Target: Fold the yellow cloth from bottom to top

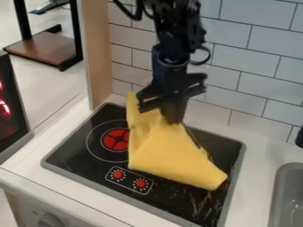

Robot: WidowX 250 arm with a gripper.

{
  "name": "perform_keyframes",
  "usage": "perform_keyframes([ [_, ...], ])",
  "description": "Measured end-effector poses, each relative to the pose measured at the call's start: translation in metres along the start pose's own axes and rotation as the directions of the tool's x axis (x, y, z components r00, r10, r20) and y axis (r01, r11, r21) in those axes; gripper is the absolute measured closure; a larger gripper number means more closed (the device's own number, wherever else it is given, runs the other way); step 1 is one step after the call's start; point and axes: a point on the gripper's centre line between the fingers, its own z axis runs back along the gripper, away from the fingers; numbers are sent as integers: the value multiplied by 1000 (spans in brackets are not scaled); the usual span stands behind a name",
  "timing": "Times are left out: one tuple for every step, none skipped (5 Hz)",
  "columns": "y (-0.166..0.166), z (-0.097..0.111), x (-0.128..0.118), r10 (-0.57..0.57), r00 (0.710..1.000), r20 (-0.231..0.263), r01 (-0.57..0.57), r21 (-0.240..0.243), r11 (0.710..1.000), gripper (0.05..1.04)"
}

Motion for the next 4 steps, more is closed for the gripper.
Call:
perform_keyframes([
  [11, -11, 13, 40, 999, 21, -41, 36, 999, 1036],
  [21, -28, 15, 53, 999, 9, -53, 75, 996, 1036],
  [31, -50, 14, 60, 998, -26, -56, 124, 991, 1036],
  [31, -63, 18, 64, 997, -35, -59, 136, 989, 1036],
])
